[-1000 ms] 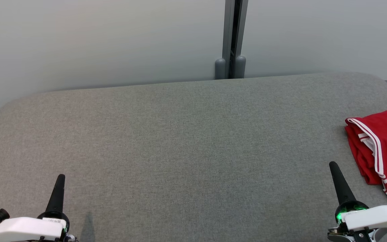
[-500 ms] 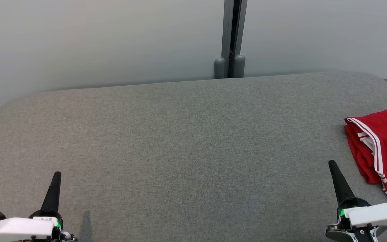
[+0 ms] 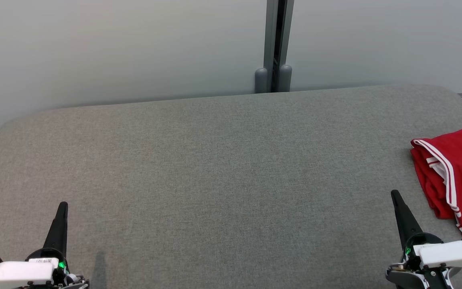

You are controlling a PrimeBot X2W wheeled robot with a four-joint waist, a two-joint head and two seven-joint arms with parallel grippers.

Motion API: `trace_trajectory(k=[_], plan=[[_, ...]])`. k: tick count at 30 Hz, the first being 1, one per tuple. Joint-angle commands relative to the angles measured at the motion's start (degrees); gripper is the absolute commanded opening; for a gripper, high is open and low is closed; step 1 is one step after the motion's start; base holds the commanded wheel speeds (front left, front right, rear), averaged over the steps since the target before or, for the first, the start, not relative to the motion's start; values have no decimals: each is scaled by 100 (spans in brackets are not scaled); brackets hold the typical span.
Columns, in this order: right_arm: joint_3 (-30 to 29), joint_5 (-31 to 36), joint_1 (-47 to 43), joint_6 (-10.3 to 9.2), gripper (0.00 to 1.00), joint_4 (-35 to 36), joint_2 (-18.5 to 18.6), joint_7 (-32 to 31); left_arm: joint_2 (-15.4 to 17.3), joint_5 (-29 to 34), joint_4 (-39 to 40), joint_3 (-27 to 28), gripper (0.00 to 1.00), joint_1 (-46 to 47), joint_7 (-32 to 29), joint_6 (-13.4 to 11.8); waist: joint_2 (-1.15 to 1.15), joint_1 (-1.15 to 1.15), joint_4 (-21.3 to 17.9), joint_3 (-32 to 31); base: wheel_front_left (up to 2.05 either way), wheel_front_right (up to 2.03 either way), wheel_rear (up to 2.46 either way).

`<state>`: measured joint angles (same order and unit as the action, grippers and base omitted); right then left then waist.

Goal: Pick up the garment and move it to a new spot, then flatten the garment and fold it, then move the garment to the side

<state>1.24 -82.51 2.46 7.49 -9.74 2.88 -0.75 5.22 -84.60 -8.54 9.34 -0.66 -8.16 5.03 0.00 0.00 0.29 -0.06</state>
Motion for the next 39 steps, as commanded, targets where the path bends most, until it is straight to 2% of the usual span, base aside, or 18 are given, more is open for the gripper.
trace_trajectory(k=[1,24,39], plan=[[7,-132,93,1,0,-9,39,-20,17,-98,0,72,0,131,-33,57,0,0,-2,2,0,0,0],[53,-1100,236,0,0,-247,34,-35,-174,-899,-98,422,0,220,-301,273,0,0,-29,31,0,0,0],[42,-1077,233,0,0,-246,25,-45,-190,-856,-94,435,0,226,-324,271,0,0,-29,31,0,0,0]])
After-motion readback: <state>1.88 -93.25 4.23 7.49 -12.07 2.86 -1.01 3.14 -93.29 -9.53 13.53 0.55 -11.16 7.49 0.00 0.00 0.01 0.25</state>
